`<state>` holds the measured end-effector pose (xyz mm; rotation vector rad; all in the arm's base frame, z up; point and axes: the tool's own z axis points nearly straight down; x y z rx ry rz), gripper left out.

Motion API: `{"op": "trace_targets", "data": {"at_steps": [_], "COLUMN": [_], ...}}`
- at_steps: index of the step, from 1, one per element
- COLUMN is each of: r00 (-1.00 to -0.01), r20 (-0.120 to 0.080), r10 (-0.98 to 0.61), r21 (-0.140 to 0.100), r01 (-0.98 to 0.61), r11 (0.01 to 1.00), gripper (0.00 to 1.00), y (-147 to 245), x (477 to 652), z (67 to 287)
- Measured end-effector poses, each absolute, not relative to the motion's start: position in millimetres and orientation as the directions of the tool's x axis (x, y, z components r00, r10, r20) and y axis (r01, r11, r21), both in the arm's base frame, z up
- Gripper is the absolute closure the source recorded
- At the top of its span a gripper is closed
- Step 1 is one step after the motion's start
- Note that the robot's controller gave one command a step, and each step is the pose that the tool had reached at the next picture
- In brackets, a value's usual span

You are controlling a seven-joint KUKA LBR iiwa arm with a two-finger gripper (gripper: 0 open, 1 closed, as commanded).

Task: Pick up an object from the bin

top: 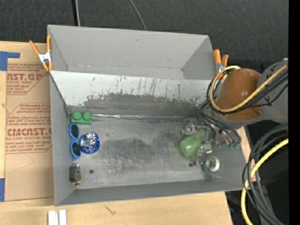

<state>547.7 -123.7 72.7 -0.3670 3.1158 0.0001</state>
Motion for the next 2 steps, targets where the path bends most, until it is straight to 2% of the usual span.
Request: {"op": "trace_targets", "data": {"at_steps": [1,2], "r00": [-0.973,-0.973], "r20": [-0.002,-0.005], "r10": [-0.232,-0.231], "r21": [0.000,0.000], "r01": [-0.232,-0.231], "r11": [0.973,0.973], "gripper": [0.00,1.00], "y": [-123.6,-123.1], "x": [548.7,549.6], "z": [74.4,75.3]}}
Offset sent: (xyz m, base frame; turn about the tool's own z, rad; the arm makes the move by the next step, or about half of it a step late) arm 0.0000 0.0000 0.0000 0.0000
